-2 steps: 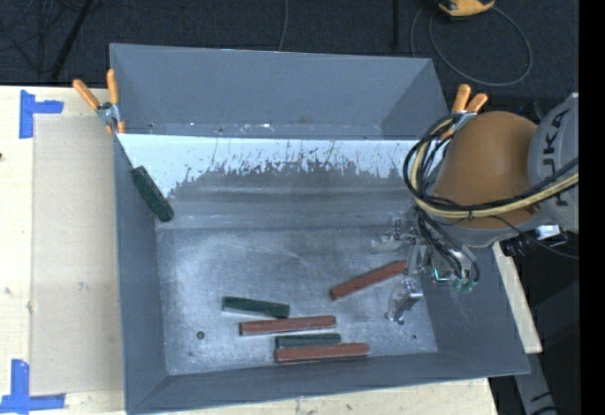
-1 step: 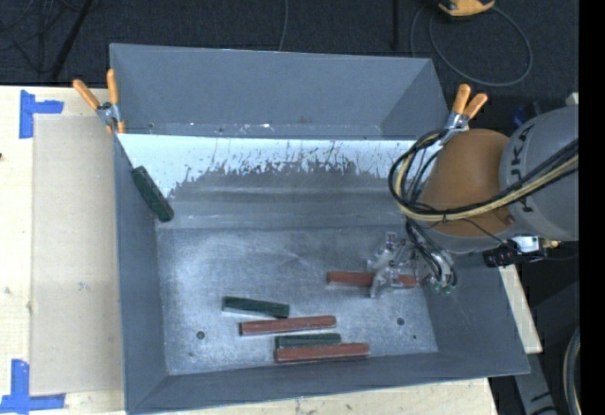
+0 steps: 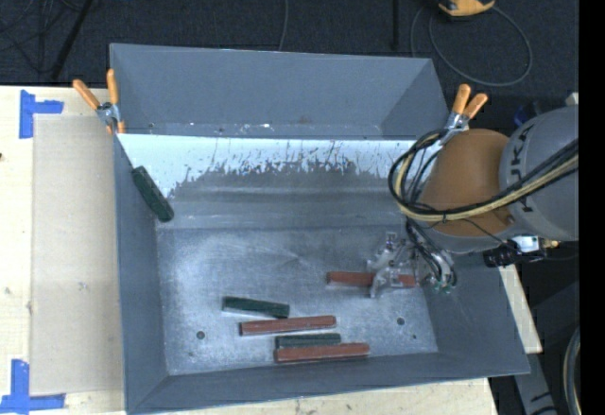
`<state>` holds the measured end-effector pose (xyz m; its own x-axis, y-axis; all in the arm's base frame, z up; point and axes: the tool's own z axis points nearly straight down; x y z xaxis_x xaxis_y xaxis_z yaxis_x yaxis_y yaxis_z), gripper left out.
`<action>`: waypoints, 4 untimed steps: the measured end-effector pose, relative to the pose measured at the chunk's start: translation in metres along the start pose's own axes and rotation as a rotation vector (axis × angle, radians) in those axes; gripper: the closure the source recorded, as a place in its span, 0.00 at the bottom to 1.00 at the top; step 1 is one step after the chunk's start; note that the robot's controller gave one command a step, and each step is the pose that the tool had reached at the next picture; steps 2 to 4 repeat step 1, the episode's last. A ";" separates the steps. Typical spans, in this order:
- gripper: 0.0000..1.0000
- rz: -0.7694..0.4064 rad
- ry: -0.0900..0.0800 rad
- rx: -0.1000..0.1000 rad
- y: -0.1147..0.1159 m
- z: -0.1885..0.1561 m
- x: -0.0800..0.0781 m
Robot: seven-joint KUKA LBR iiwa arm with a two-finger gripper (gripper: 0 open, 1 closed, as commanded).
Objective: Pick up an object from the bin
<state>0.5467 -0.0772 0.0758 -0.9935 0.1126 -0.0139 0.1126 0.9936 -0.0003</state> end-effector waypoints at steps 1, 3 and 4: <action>1.00 0.003 0.010 -0.001 0.019 -0.147 -0.015; 1.00 0.003 0.010 -0.001 0.019 -0.147 -0.015; 1.00 0.003 0.010 -0.001 0.019 -0.147 -0.015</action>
Offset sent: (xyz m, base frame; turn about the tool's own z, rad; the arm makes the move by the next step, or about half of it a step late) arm 0.0000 0.0000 0.0000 0.0000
